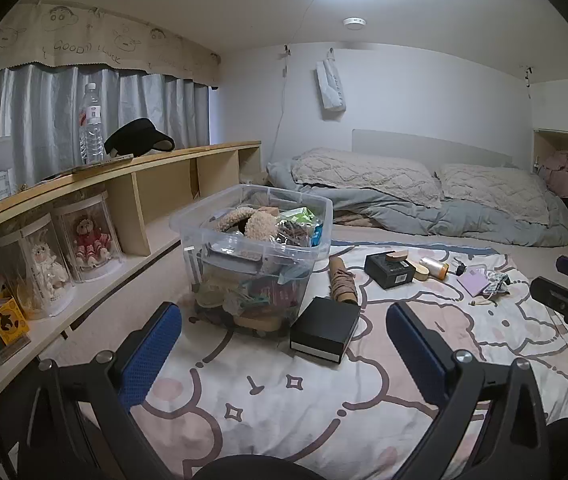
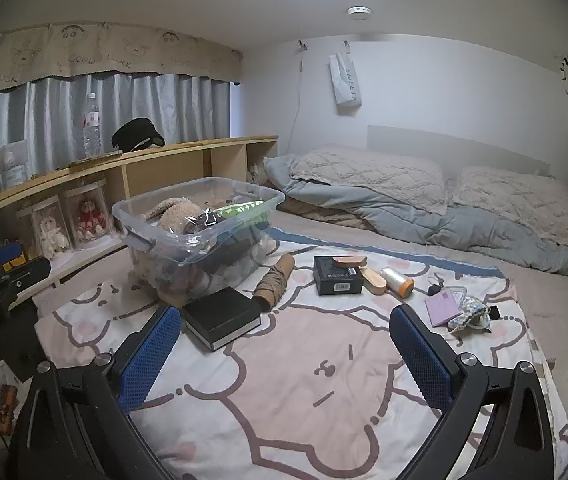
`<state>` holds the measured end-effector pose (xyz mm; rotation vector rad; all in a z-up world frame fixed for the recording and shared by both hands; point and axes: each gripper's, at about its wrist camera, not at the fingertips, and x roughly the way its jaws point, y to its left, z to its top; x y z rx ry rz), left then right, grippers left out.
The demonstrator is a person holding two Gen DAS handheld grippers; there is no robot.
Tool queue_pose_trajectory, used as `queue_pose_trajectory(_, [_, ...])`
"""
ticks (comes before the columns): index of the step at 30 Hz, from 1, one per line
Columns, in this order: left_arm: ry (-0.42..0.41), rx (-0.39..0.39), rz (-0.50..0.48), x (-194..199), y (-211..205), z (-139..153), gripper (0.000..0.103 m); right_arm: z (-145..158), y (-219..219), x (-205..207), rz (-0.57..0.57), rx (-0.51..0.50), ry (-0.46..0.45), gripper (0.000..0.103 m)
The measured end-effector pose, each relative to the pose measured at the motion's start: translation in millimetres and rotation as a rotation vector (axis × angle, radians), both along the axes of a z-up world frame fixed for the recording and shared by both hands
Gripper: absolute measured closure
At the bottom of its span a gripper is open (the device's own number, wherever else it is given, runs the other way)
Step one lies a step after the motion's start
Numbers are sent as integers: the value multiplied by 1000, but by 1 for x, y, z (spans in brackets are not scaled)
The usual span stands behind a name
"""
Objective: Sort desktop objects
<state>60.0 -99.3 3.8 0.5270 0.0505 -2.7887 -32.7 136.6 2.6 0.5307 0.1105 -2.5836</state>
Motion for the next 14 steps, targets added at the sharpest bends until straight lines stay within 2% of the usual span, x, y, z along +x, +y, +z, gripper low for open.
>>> queue_pose_trajectory(14, [-12, 0, -3, -1, 1, -3, 0, -3, 1, -2, -7, -4, -14, 0])
